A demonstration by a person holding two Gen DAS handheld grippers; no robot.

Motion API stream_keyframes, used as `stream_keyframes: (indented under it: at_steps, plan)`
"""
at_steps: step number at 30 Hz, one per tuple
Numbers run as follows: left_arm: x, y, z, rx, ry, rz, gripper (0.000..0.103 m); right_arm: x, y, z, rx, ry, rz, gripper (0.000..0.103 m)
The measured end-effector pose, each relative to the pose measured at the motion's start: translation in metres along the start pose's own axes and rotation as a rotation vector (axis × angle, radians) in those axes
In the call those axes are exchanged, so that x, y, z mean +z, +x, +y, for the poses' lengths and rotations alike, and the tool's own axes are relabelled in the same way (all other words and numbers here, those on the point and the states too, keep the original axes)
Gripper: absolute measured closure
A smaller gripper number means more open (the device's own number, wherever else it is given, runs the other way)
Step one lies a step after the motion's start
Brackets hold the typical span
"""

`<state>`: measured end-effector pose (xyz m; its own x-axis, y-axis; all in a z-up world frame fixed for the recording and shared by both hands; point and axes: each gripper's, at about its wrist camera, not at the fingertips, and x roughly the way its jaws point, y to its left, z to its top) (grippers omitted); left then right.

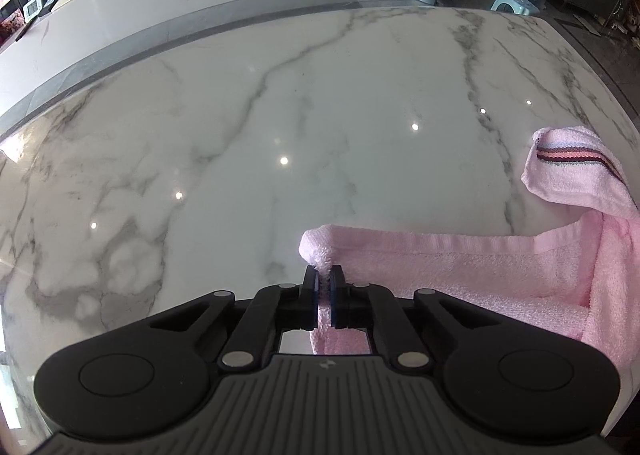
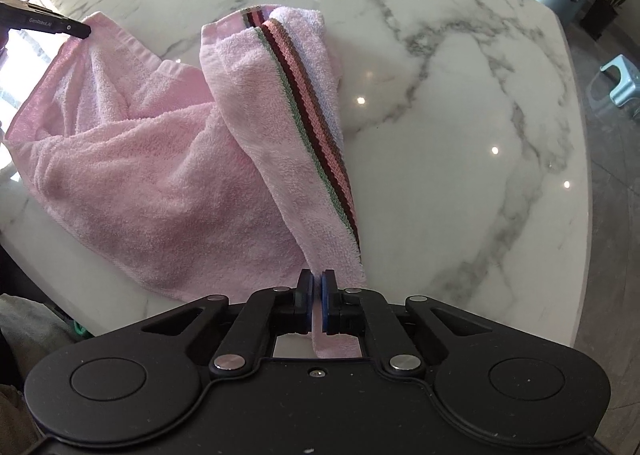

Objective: Fold towel

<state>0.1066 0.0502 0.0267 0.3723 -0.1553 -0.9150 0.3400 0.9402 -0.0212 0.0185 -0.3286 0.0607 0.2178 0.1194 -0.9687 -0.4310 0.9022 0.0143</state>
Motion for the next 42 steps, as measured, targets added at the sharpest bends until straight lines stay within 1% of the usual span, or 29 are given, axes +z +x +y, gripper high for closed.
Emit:
stream_keyframes:
  at_steps: [6,12,18,27,30,34,39,42]
  plan:
    - [-0.001,-0.037,0.007,0.034,-0.006,-0.047,0.099,0.008,-0.038,-0.009,-0.026,0.025,-0.067,0.101]
    - [-0.003,-0.075,0.02,0.087,-0.019,-0.091,0.099,0.021,-0.073,-0.017,-0.109,0.025,-0.112,0.101]
    - [-0.011,-0.11,0.032,0.131,-0.041,-0.13,0.099,0.019,-0.094,-0.022,-0.162,0.033,-0.127,0.101]
    - [-0.022,-0.15,0.039,0.181,-0.061,-0.183,0.099,0.011,-0.125,-0.026,-0.226,0.043,-0.168,0.101]
    - [-0.026,-0.163,0.041,0.198,-0.067,-0.2,0.099,0.009,-0.131,-0.03,-0.256,0.048,-0.167,0.101]
    - [-0.032,-0.181,0.045,0.218,-0.077,-0.221,0.099,0.004,-0.135,-0.038,-0.271,0.07,-0.169,0.101]
    - [-0.034,-0.204,0.049,0.235,-0.092,-0.26,0.099,0.003,-0.153,-0.042,-0.285,0.077,-0.212,0.101]
    - [-0.028,-0.22,0.049,0.257,-0.089,-0.292,0.099,0.008,-0.17,-0.042,-0.335,0.064,-0.247,0.103]
